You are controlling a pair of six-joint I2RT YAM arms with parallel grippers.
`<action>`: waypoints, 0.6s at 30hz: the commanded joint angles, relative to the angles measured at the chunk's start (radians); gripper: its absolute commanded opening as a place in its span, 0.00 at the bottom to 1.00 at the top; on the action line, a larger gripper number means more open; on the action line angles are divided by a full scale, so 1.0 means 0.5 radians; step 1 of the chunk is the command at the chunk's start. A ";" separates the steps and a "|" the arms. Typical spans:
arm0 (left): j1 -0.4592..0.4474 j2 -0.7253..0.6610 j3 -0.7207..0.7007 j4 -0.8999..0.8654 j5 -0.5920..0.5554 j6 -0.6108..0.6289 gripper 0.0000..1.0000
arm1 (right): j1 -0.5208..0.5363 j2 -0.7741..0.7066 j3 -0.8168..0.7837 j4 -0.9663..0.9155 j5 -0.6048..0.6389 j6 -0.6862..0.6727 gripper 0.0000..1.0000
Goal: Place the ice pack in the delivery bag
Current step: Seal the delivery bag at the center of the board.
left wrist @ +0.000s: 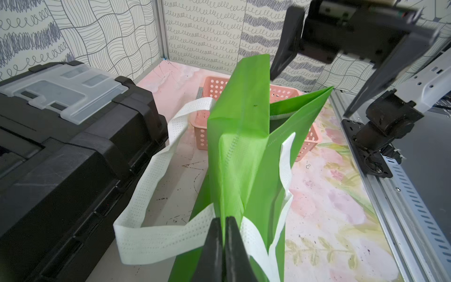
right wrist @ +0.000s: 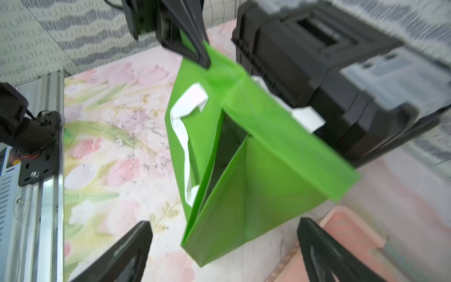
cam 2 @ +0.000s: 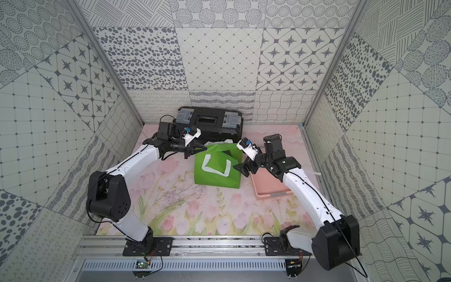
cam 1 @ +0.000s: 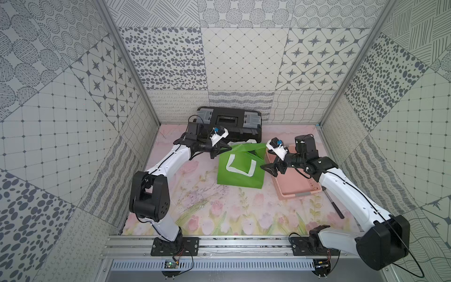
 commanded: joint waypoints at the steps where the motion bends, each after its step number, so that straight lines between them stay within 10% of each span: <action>1: 0.001 -0.018 -0.023 -0.089 0.051 0.076 0.00 | -0.026 0.000 -0.126 0.393 -0.049 0.080 0.99; 18: 0.004 -0.081 -0.109 -0.162 0.113 0.326 0.00 | -0.287 0.628 0.121 0.709 -0.526 -0.083 0.91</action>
